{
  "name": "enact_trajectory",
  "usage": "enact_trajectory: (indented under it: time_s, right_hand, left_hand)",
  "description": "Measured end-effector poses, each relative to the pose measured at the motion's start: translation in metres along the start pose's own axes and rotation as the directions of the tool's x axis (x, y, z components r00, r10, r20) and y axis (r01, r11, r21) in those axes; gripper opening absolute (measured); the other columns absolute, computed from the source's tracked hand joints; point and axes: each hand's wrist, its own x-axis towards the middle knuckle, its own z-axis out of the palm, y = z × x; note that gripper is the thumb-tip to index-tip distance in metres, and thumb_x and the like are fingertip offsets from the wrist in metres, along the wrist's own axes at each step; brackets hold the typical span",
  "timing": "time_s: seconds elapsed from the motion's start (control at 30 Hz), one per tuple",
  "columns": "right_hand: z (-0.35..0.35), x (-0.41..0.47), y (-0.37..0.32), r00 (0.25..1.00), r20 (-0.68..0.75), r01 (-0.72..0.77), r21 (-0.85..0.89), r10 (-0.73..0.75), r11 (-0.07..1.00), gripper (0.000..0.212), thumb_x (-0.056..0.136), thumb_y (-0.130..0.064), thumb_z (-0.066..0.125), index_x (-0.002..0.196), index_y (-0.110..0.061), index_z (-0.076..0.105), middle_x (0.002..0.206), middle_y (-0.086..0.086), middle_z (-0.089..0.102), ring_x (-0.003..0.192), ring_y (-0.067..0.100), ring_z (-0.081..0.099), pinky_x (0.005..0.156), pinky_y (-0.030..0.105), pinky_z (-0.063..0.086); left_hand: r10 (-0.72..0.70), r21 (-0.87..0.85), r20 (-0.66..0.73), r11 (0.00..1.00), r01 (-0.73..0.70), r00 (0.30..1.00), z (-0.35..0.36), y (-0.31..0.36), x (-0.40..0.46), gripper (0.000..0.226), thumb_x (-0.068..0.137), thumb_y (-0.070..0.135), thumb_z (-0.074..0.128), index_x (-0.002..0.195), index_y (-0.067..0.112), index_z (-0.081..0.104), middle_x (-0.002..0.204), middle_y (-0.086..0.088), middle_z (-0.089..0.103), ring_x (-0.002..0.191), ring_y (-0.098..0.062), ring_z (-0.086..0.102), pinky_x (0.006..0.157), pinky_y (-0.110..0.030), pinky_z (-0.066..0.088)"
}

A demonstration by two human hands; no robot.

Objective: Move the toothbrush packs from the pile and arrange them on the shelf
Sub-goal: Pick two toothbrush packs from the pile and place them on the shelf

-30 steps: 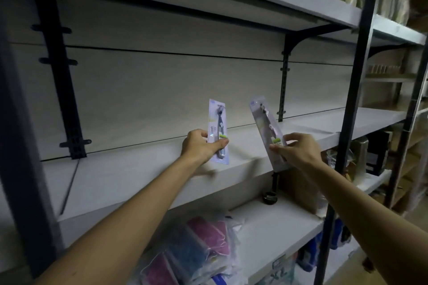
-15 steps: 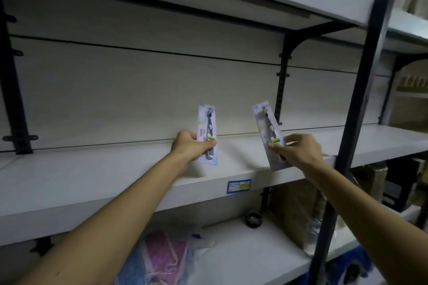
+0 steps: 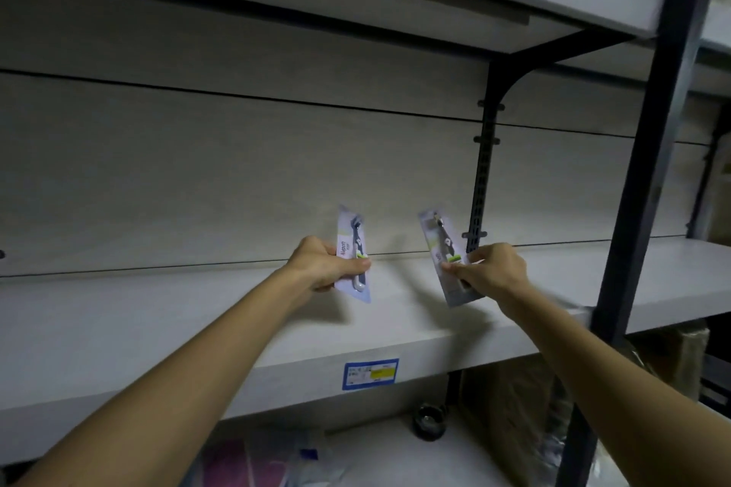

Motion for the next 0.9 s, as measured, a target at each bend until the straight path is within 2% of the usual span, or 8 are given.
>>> enact_trajectory:
  time_s: [0.1,0.2,0.37,0.43,0.53,0.67,0.8,0.9]
  right_hand:
    - [0.007,0.021,0.007,1.000,0.024,-0.003,-0.017,0.004,1.000,0.039,0.070,-0.040,0.082,0.076,-0.003,0.069,0.071,0.007,0.064,0.071,0.023,0.060,0.063,0.033,0.049]
    - [0.015,0.035,0.018,0.998,0.055,-0.001,-0.059,0.004,0.998,0.037,0.071,-0.040,0.081,0.070,-0.005,0.070,0.061,0.004,0.060,0.060,0.016,0.053,0.053,0.027,0.040]
    - [0.029,0.057,0.029,0.988,0.152,0.013,-0.077,-0.001,0.997,0.037,0.066,-0.042,0.083,0.059,-0.010,0.067,0.054,0.001,0.058,0.057,0.016,0.054,0.056,0.027,0.042]
    - [0.032,0.065,0.031,0.981,0.194,0.024,-0.096,-0.005,0.995,0.038,0.065,-0.042,0.084,0.056,-0.011,0.065,0.052,0.000,0.058,0.055,0.015,0.054,0.055,0.026,0.042]
    - [0.032,0.076,0.035,0.967,0.254,0.057,-0.129,-0.023,0.990,0.042,0.061,-0.049,0.085,0.064,-0.009,0.071,0.055,-0.002,0.063,0.054,0.011,0.055,0.057,0.026,0.044]
    - [0.029,0.085,0.038,0.944,0.319,0.154,-0.210,-0.082,0.965,0.037,0.069,-0.046,0.079,0.066,-0.011,0.071,0.052,-0.004,0.060,0.047,0.006,0.053,0.054,0.022,0.044]
    - [0.035,0.091,0.041,0.932,0.345,0.204,-0.243,-0.112,0.948,0.039,0.065,-0.052,0.078,0.067,-0.014,0.069,0.045,-0.007,0.059,0.056,0.012,0.060,0.081,0.036,0.054]
    - [0.040,0.089,0.044,0.928,0.355,0.221,-0.281,-0.113,0.934,0.048,0.062,-0.065,0.074,0.066,-0.019,0.059,0.060,-0.004,0.061,0.072,0.019,0.062,0.084,0.036,0.048]
  left_hand:
    - [-0.011,0.008,0.015,1.000,0.011,1.000,0.008,-0.001,0.013,0.025,0.073,0.021,0.082,0.086,0.002,0.072,0.068,-0.005,0.065,0.054,-0.013,0.056,0.042,-0.015,0.036]
    - [-0.027,0.028,0.034,0.999,0.026,0.999,0.015,-0.003,0.021,0.031,0.074,0.023,0.081,0.093,0.001,0.072,0.073,-0.008,0.066,0.055,-0.014,0.056,0.046,-0.017,0.037]
    - [-0.057,0.080,0.005,0.995,0.056,0.998,0.022,-0.002,0.025,0.020,0.075,0.022,0.080,0.083,0.006,0.071,0.060,-0.002,0.059,0.031,-0.003,0.045,0.035,-0.010,0.028]
    - [-0.065,0.091,-0.019,0.994,0.066,0.998,0.025,-0.002,0.027,0.023,0.074,0.023,0.081,0.084,0.004,0.071,0.060,-0.003,0.058,0.031,-0.004,0.044,0.035,-0.010,0.028]
    - [-0.089,0.101,-0.056,0.990,0.094,0.994,0.033,0.001,0.027,0.021,0.073,0.023,0.082,0.079,0.006,0.070,0.056,0.000,0.060,0.032,-0.002,0.048,0.035,-0.010,0.031]
    - [-0.117,0.094,-0.081,0.988,0.124,0.990,0.048,0.004,0.024,0.021,0.074,0.021,0.081,0.082,0.005,0.071,0.063,-0.001,0.064,0.039,-0.004,0.054,0.036,-0.011,0.035]
    - [-0.137,0.043,-0.093,0.989,0.141,0.986,0.060,0.007,0.016,0.013,0.076,0.013,0.079,0.081,0.005,0.070,0.054,0.005,0.066,0.037,0.001,0.056,0.035,-0.010,0.036]
    - [-0.142,0.055,-0.112,0.987,0.149,0.983,0.063,0.007,0.009,0.018,0.078,0.011,0.076,0.068,0.010,0.061,0.038,0.011,0.058,0.032,0.002,0.052,0.032,-0.009,0.034]
